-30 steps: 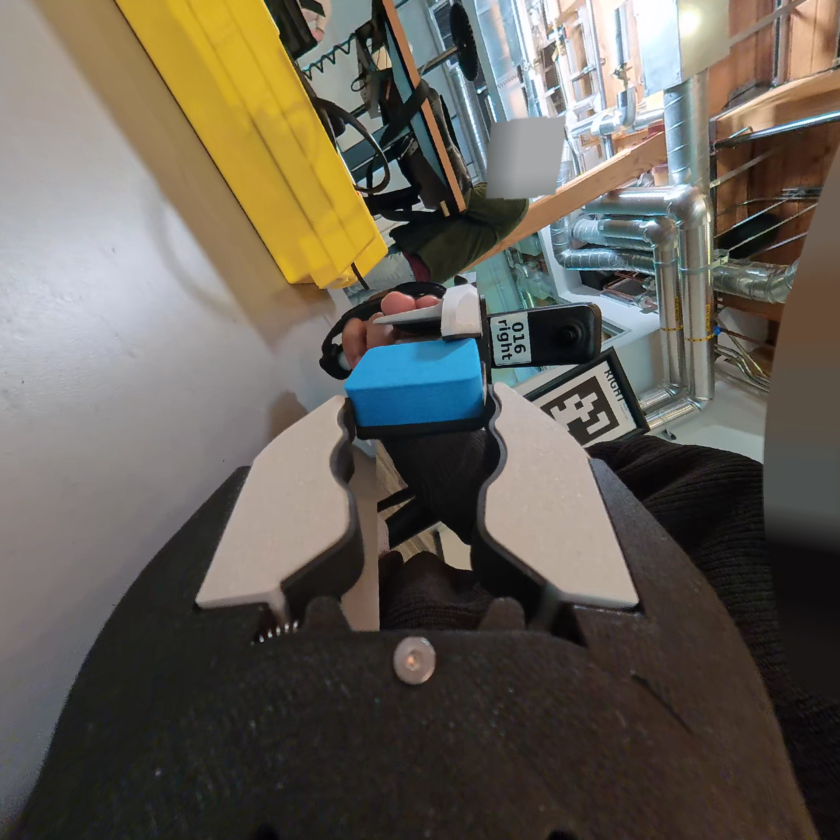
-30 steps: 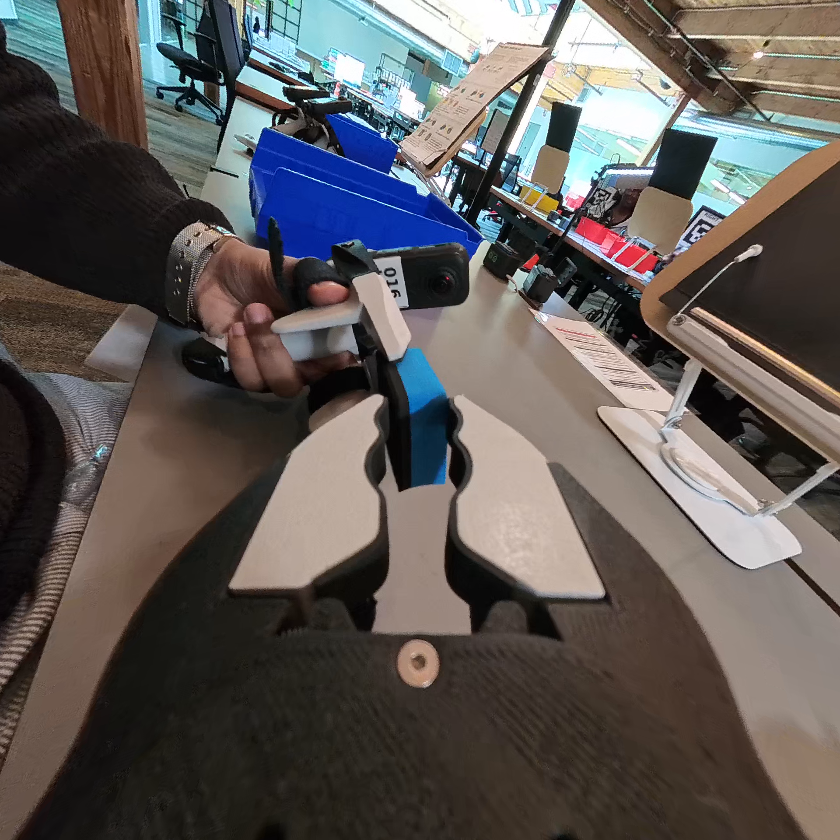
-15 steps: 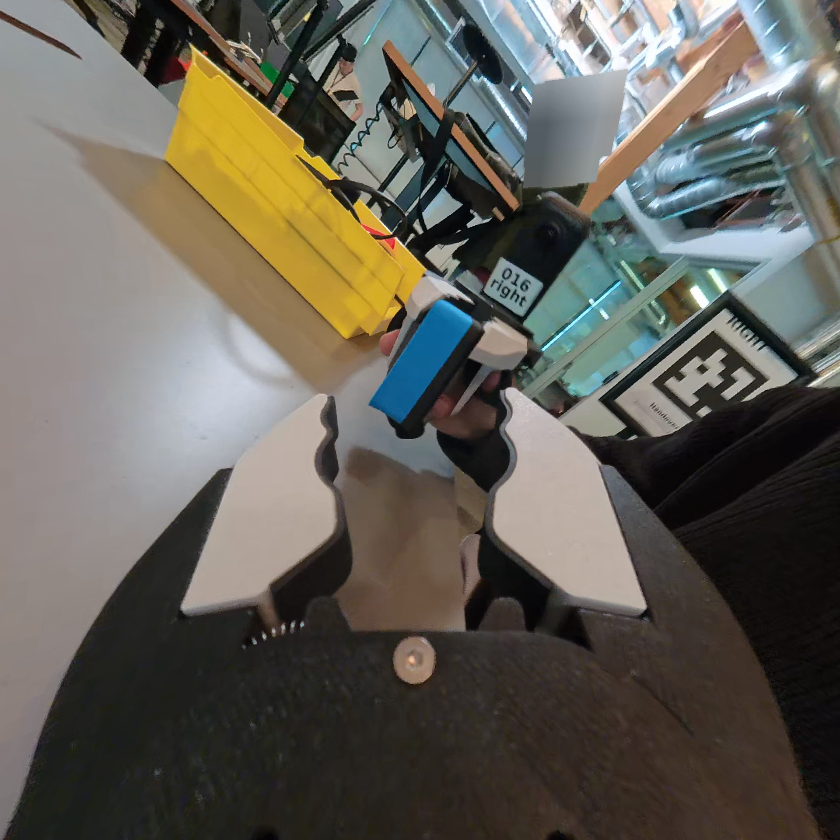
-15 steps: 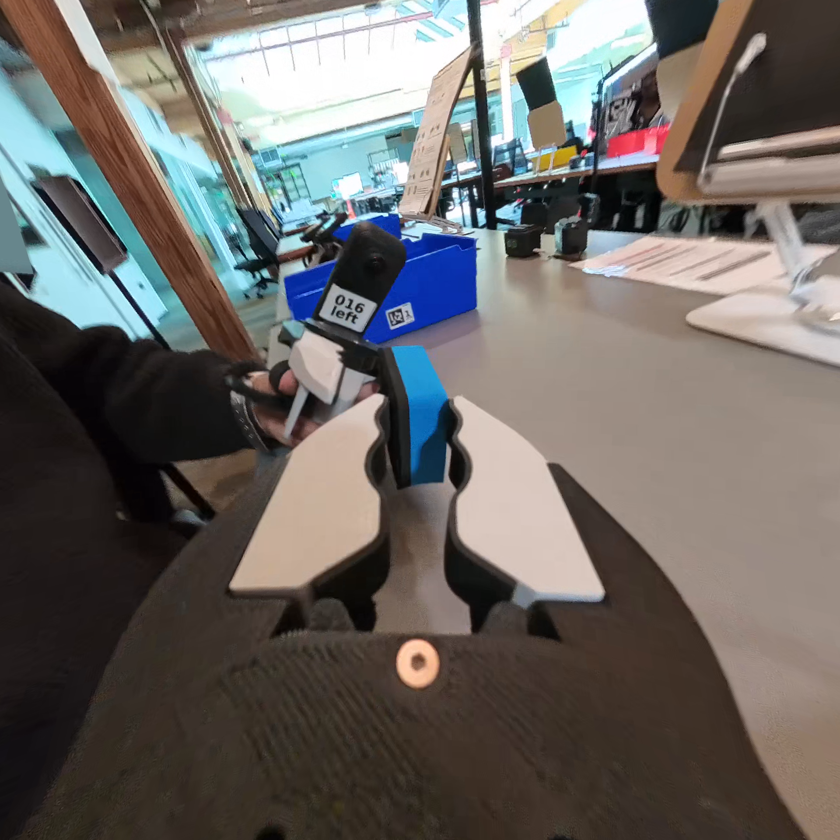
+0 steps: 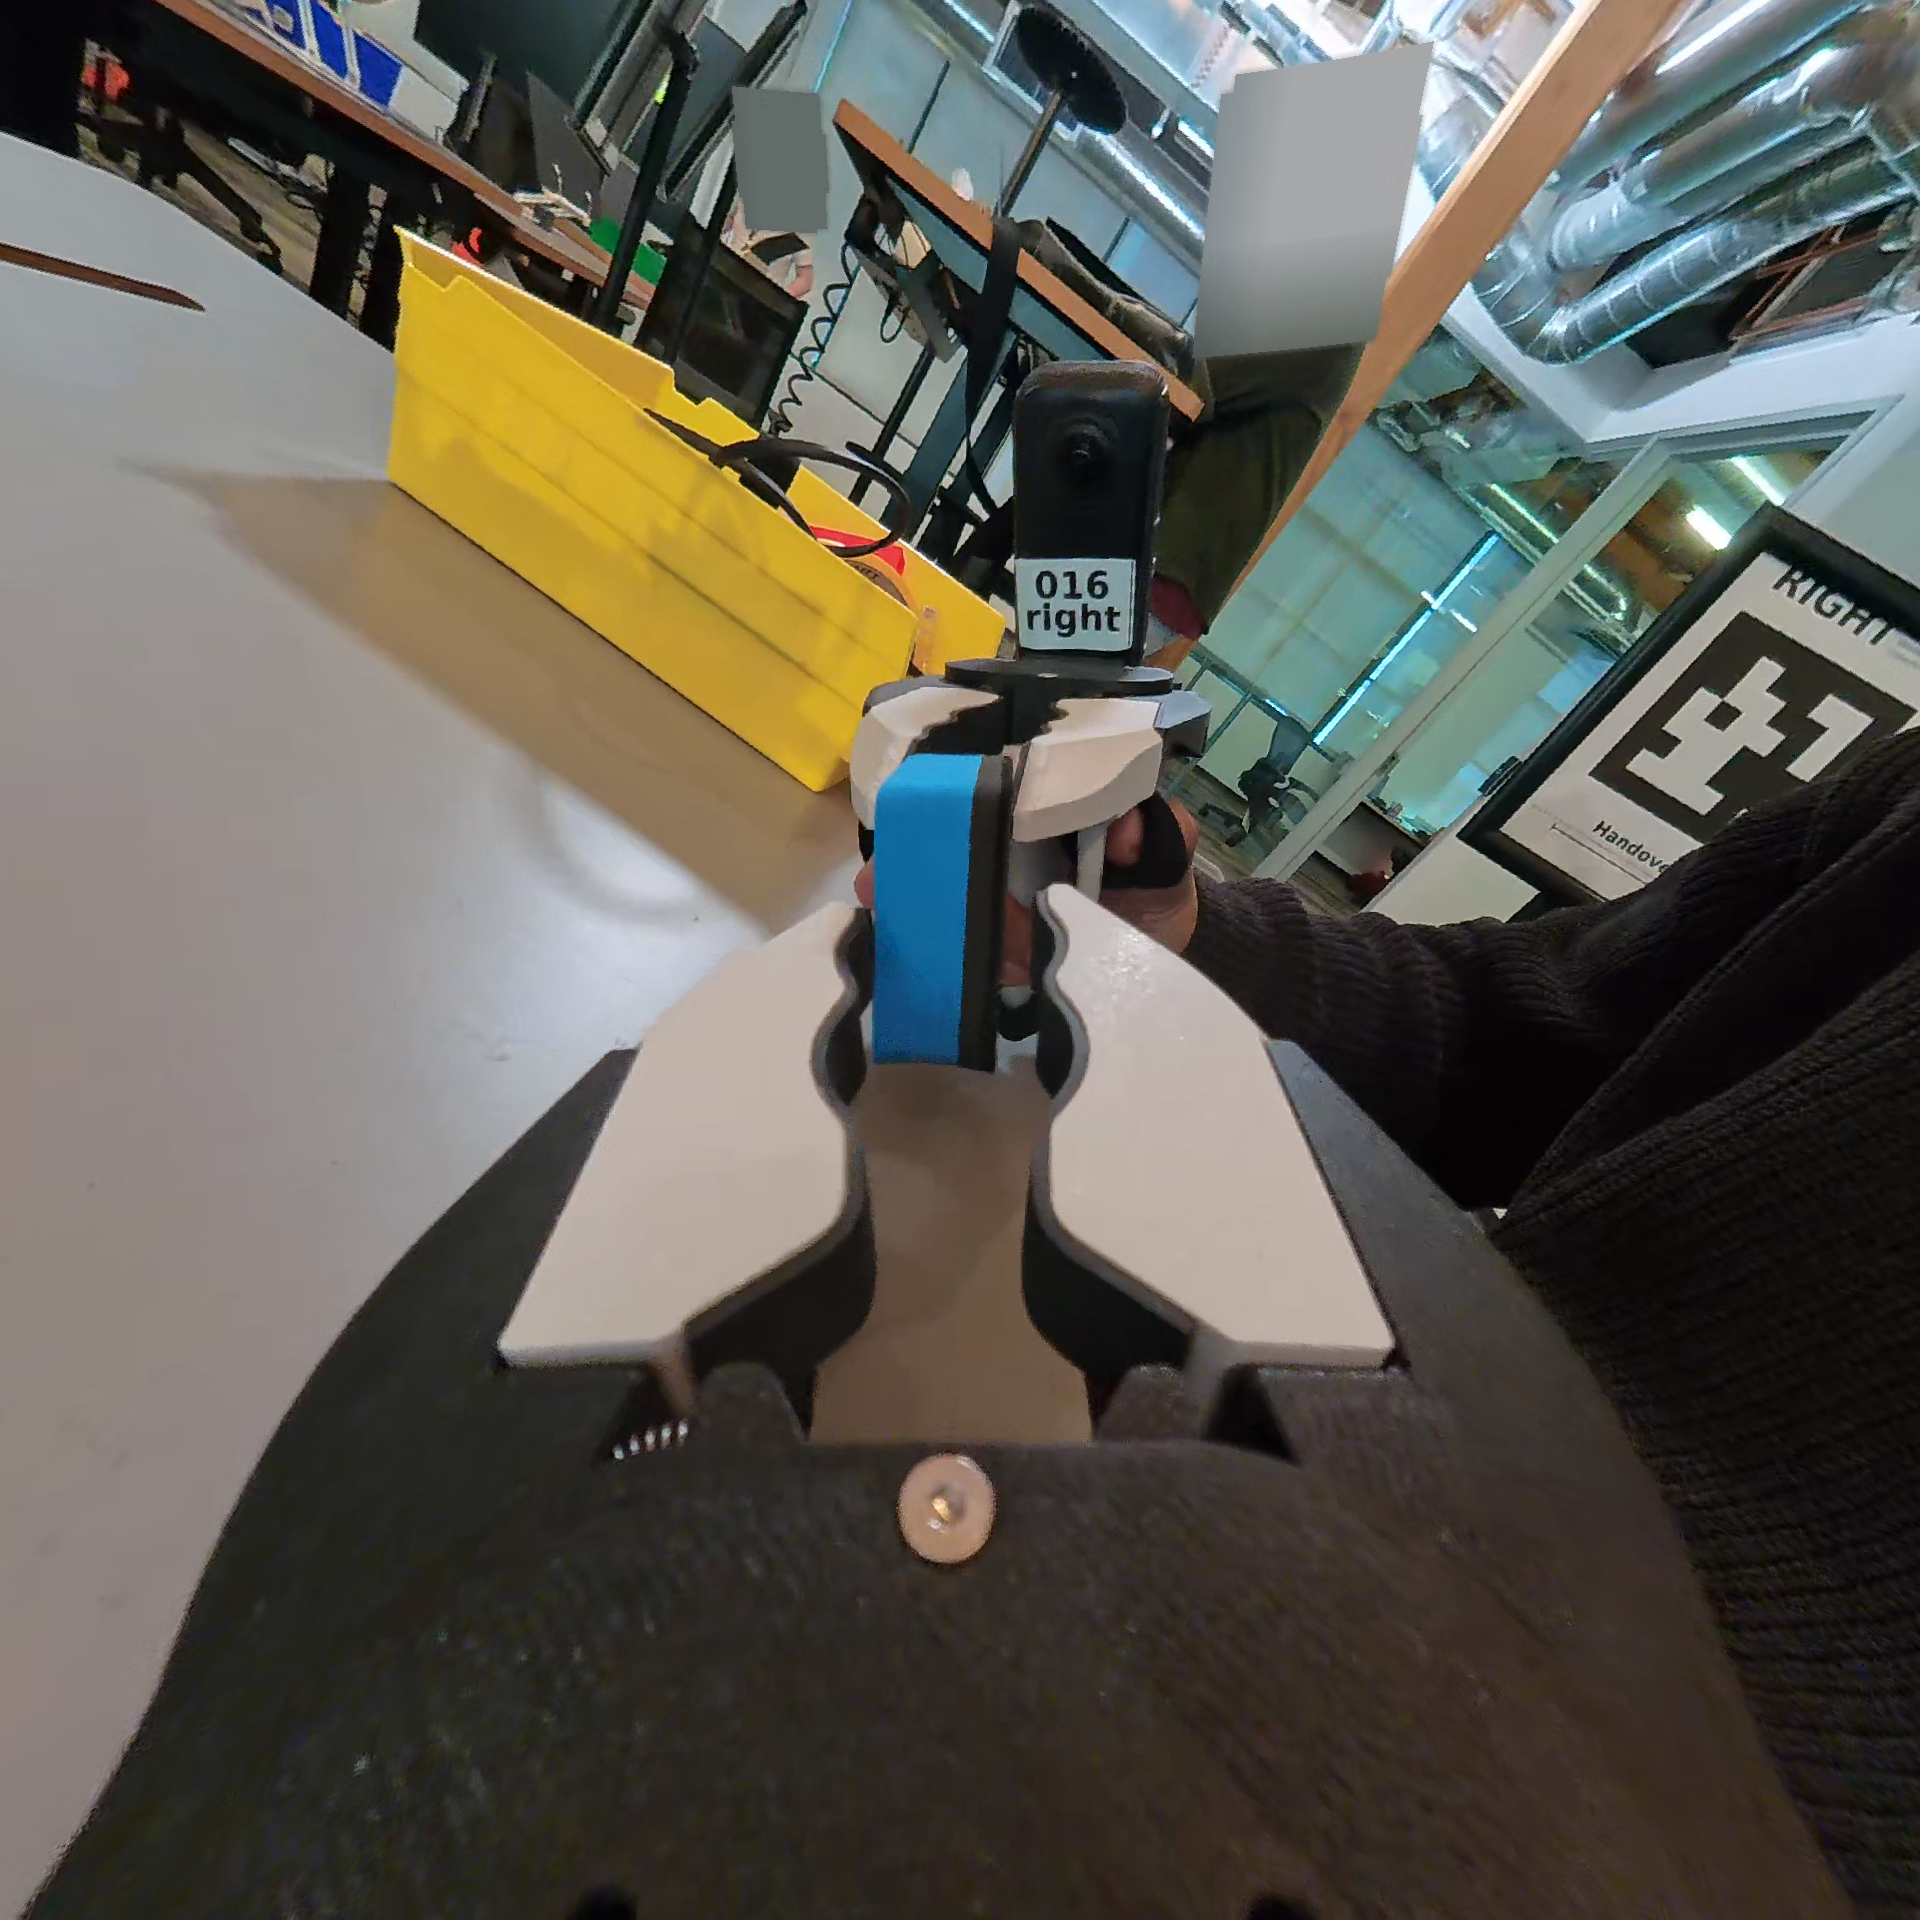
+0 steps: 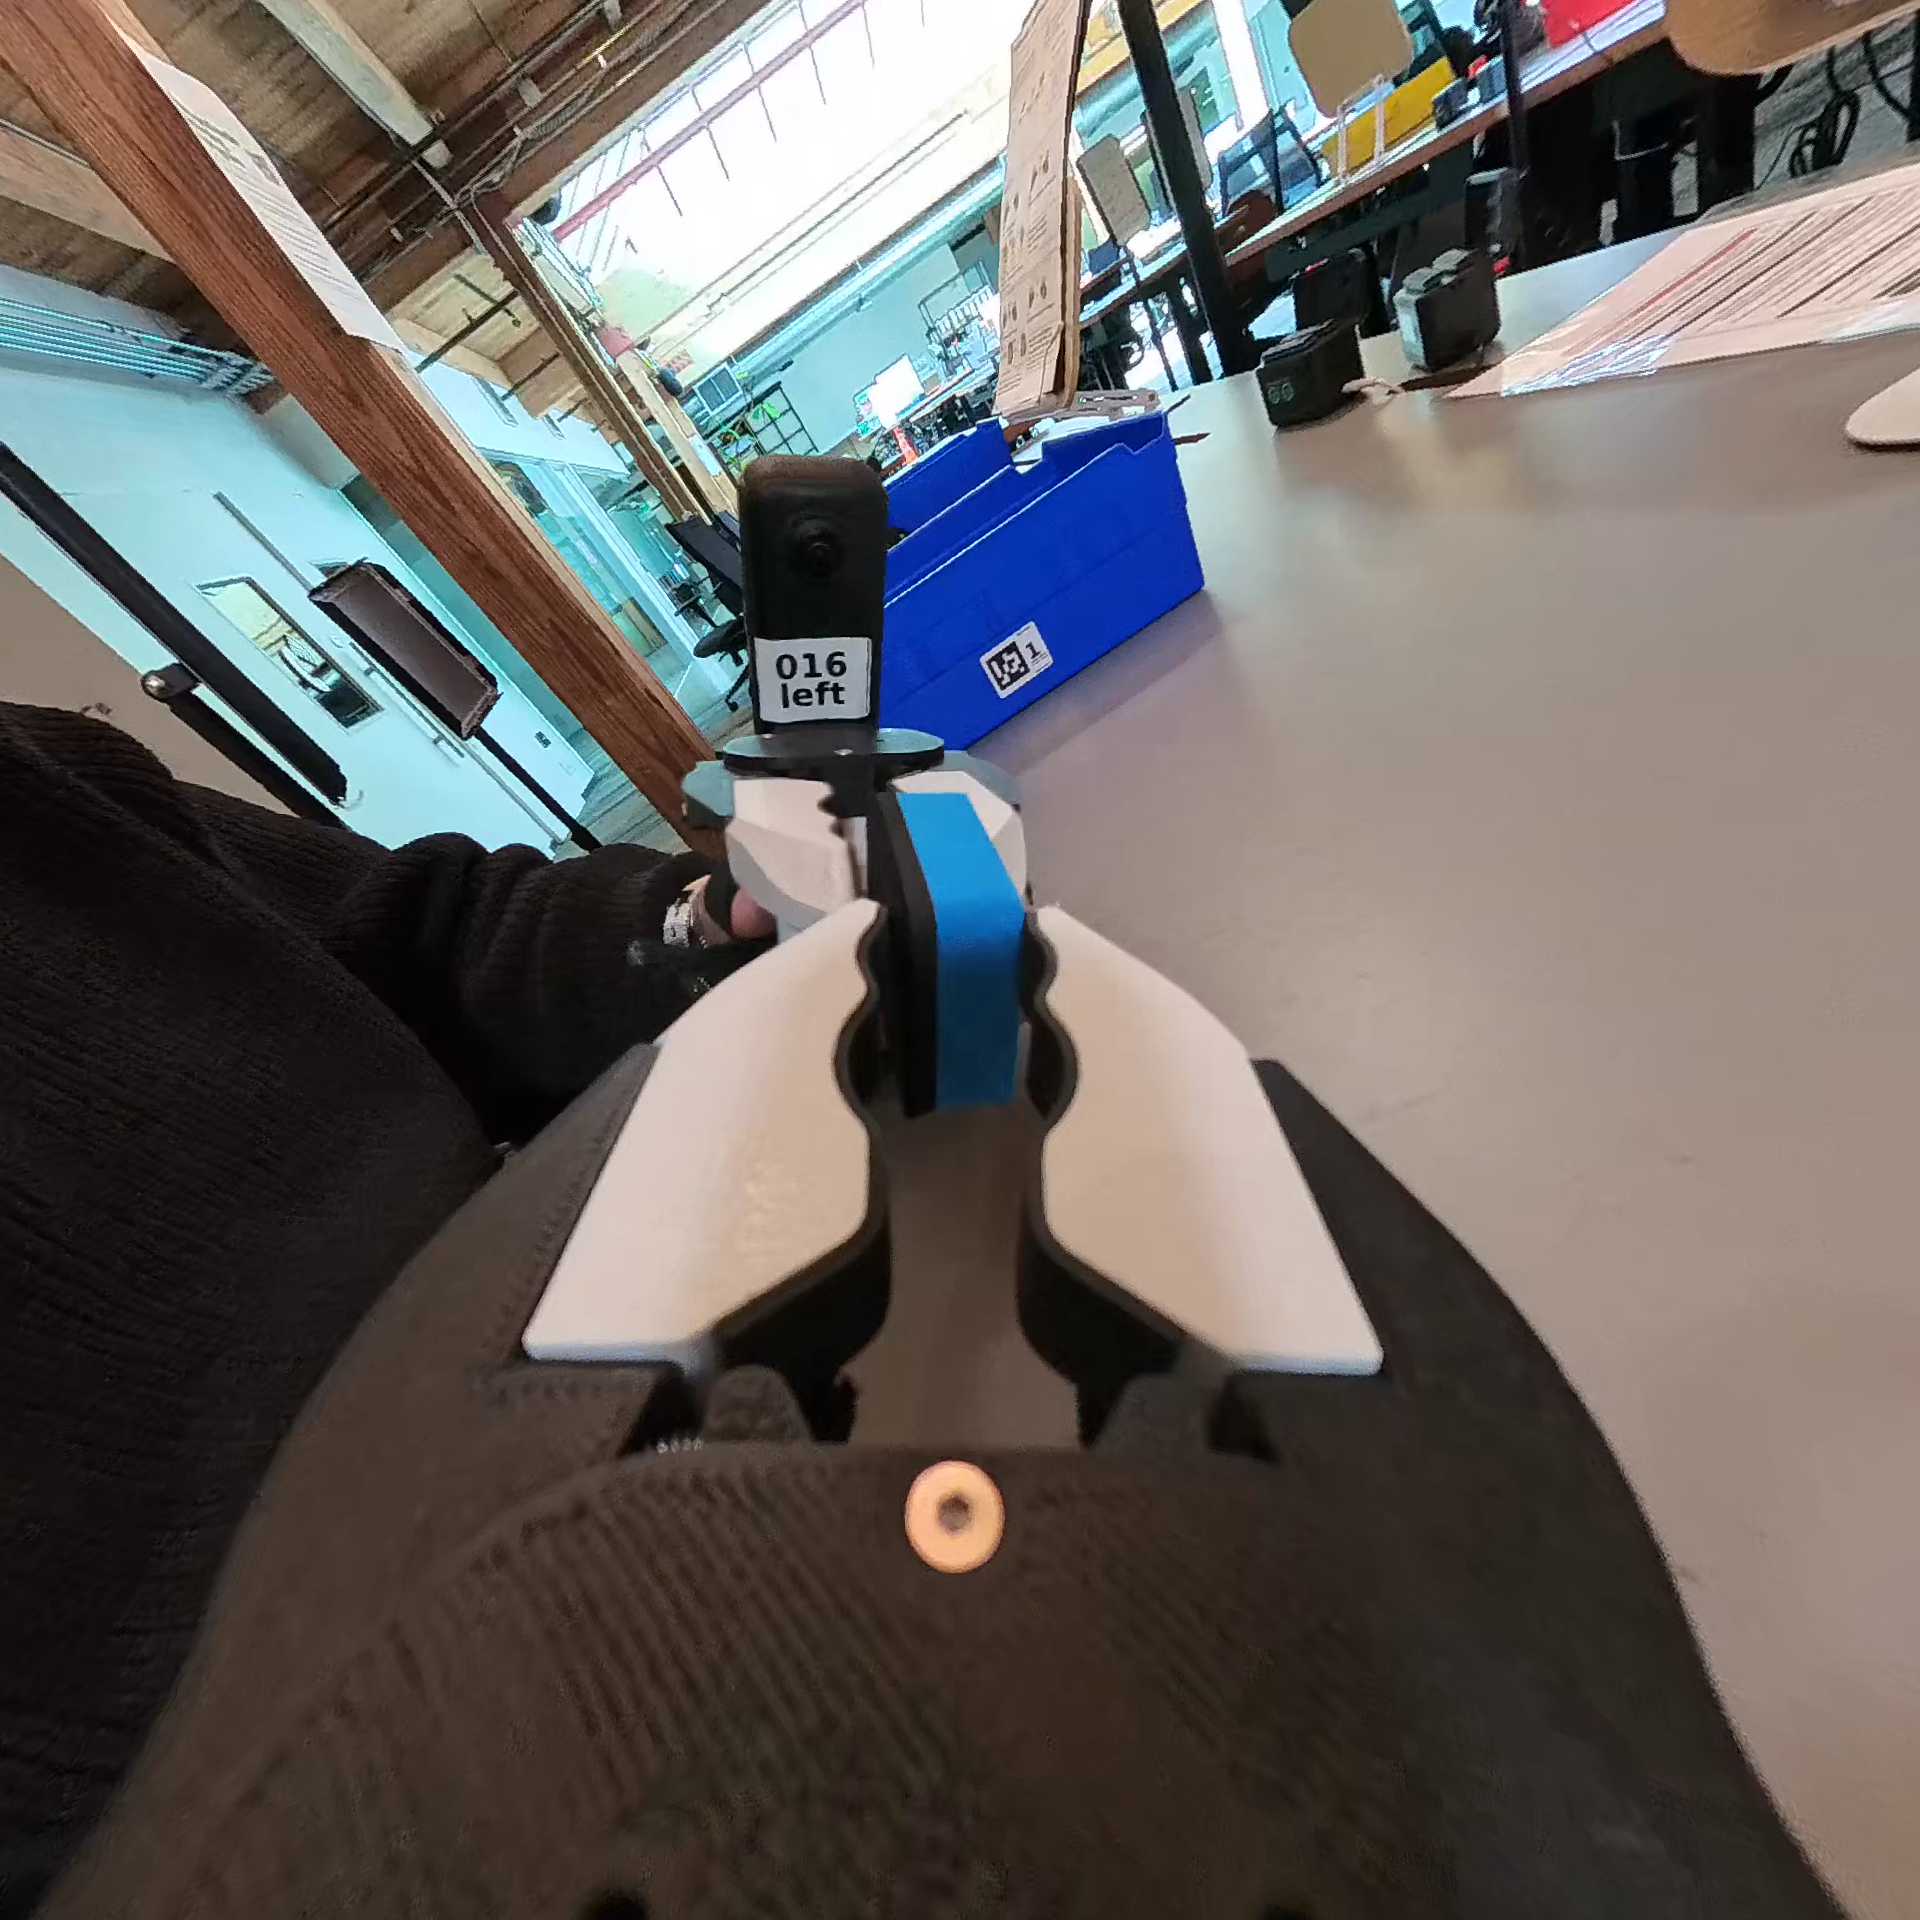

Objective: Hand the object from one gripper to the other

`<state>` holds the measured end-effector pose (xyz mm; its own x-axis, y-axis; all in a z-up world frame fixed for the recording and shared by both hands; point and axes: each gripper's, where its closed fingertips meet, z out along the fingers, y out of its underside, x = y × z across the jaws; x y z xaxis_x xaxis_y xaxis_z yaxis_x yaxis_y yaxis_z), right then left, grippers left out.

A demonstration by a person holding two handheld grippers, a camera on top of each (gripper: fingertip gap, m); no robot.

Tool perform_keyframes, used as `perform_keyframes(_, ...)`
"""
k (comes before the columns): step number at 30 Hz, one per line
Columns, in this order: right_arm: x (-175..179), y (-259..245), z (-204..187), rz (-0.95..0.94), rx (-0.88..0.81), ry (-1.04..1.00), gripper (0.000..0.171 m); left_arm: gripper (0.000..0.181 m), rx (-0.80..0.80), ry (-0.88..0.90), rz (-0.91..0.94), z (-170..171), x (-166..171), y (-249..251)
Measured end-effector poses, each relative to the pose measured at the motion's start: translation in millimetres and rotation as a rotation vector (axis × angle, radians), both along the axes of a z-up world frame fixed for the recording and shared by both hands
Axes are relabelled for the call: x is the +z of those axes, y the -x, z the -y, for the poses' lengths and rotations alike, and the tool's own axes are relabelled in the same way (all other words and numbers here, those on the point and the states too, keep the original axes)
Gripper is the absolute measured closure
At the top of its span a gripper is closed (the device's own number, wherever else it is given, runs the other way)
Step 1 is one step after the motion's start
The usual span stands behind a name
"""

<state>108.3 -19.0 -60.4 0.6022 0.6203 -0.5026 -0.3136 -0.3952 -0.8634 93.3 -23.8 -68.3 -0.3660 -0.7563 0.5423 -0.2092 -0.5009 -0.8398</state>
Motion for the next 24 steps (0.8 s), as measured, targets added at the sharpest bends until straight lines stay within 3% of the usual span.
perform_keyframes(7, 0.4, -1.5, -2.3, 0.028, -0.031, -0.042, 0.145, 0.158, -0.012, 0.013, -0.024, -0.4, -3.5, -0.1)
perform_keyframes(12, 1.2, -12.9, -12.1, 0.178, -0.168, -0.159, 0.118, 0.158, 0.038, 0.084, 0.001, -11.0, 2.4, -0.2)
perform_keyframes(15, 0.5, -13.5, -15.0, 0.303, -0.218, -0.226, 0.109, 0.158, 0.128, 0.253, 0.041, -32.7, 11.8, 2.3)
perform_keyframes(19, 0.7, -9.3, -18.7, 0.539, -0.294, -0.347, 0.099, 0.159, 0.253, 0.633, 0.154, -68.0, 26.1, 12.4)
perform_keyframes(24, 12.2, 0.8, -20.2, 0.84, -0.431, -0.517, 0.1, 0.159, 0.269, 0.849, 0.163, -67.1, 19.1, 11.7)
